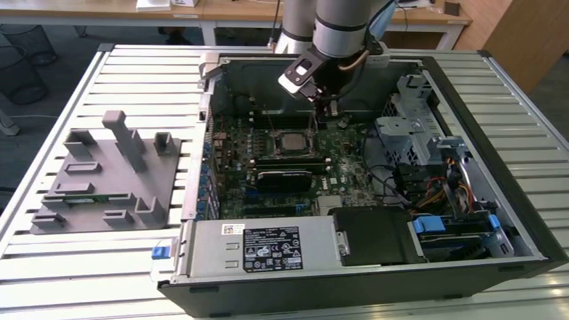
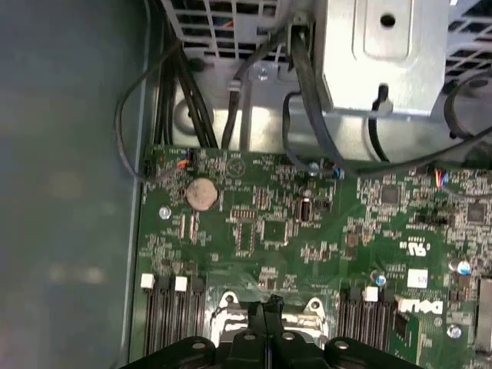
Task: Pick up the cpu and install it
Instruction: 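Close the cpu cover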
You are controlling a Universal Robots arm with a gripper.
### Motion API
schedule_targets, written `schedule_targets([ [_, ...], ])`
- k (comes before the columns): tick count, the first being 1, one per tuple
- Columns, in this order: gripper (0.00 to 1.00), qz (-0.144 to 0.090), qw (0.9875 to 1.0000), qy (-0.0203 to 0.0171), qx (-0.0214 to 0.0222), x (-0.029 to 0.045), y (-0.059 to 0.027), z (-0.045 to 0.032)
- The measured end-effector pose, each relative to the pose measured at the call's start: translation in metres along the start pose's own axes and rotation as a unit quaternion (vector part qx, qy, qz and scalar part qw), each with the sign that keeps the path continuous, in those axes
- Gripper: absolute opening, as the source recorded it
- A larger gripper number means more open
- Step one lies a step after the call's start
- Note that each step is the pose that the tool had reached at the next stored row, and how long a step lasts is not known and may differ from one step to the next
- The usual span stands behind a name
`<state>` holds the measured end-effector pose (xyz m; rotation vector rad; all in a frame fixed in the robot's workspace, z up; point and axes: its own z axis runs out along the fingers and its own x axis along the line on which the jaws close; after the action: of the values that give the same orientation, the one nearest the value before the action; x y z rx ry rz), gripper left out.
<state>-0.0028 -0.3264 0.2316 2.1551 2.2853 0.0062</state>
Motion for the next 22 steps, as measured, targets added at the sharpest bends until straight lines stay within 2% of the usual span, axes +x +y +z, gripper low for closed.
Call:
schedule_targets([
  [9, 0.11, 0.0, 1.0, 0.0, 0.0, 0.001, -0.0148, 0.0035],
  [22, 0.11, 0.0, 1.0, 0.0, 0.0, 0.0025, -0.0414, 0.013],
])
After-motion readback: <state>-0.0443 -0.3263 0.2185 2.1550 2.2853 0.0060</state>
